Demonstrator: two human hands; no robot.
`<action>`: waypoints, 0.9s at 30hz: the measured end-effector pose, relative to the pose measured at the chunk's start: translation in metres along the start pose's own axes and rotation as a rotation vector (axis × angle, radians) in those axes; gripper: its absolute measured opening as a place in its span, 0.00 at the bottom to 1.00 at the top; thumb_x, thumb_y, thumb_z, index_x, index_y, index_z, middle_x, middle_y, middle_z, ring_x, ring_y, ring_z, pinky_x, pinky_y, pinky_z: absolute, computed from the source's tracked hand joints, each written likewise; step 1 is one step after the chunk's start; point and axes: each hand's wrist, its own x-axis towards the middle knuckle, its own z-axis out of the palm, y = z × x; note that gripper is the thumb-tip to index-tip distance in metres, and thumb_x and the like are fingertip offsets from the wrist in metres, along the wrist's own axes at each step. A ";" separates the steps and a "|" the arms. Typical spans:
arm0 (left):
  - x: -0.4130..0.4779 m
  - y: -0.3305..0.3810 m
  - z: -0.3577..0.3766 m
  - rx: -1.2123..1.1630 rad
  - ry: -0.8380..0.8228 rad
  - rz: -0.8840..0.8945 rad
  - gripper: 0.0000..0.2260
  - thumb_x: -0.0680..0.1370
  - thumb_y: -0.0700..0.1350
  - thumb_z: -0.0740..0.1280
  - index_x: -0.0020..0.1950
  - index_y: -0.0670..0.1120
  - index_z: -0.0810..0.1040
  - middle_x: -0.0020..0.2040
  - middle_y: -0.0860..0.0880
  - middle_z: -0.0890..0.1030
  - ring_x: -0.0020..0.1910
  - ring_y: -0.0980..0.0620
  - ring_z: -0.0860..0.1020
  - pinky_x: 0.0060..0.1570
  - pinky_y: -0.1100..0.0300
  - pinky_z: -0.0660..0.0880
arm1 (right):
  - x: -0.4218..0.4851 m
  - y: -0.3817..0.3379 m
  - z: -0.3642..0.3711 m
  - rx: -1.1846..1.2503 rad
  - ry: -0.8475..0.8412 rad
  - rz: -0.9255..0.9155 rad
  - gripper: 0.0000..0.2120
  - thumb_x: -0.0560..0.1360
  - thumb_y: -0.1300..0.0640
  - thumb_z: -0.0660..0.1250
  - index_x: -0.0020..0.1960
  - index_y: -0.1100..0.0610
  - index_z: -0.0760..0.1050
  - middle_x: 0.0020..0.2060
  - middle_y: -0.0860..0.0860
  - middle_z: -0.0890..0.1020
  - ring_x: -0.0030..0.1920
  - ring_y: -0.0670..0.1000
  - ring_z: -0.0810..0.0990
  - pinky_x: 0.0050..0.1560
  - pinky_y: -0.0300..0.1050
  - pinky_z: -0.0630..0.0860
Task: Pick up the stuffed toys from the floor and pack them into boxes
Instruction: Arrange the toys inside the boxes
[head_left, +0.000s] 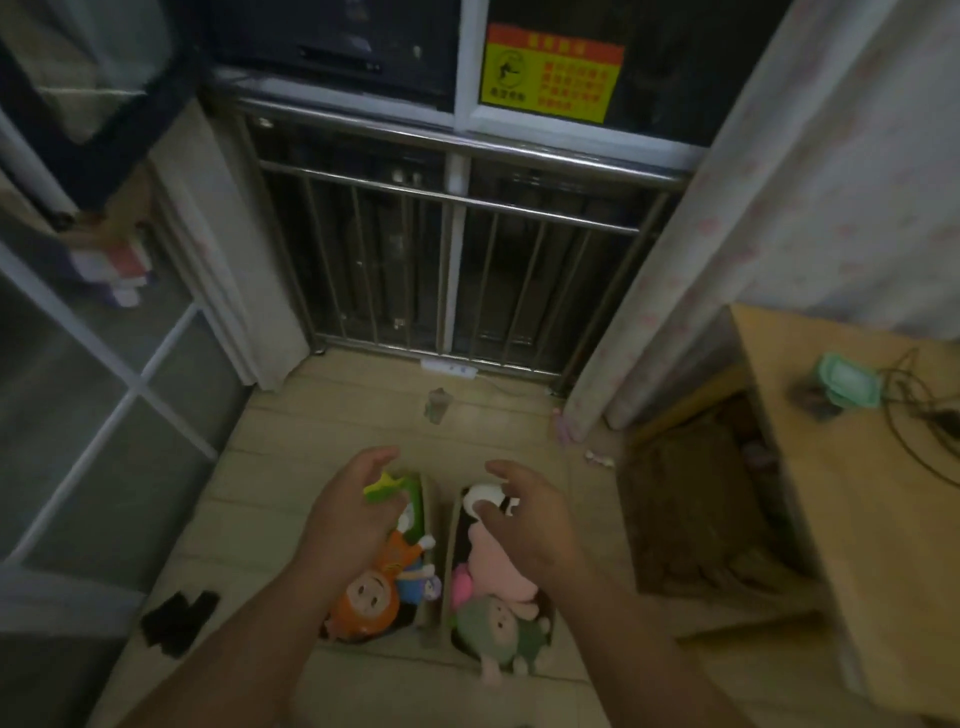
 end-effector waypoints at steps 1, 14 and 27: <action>0.008 -0.007 -0.011 0.001 -0.033 0.006 0.20 0.75 0.42 0.69 0.61 0.61 0.72 0.61 0.55 0.76 0.64 0.57 0.71 0.58 0.56 0.72 | 0.004 -0.006 0.011 -0.008 0.020 0.019 0.22 0.74 0.53 0.70 0.67 0.49 0.72 0.65 0.47 0.75 0.60 0.46 0.75 0.57 0.35 0.70; 0.108 -0.068 -0.102 0.138 -0.232 -0.003 0.16 0.76 0.43 0.69 0.60 0.57 0.72 0.57 0.58 0.75 0.59 0.59 0.71 0.58 0.58 0.72 | 0.050 -0.053 0.132 0.155 0.136 0.274 0.20 0.75 0.57 0.69 0.66 0.53 0.73 0.61 0.49 0.78 0.61 0.49 0.76 0.60 0.44 0.74; 0.228 -0.333 0.023 0.341 -0.271 -0.127 0.20 0.76 0.46 0.68 0.67 0.55 0.71 0.64 0.55 0.74 0.60 0.54 0.74 0.53 0.60 0.70 | 0.192 0.170 0.318 0.028 -0.049 0.365 0.20 0.76 0.54 0.67 0.68 0.53 0.72 0.64 0.50 0.76 0.62 0.48 0.74 0.53 0.31 0.64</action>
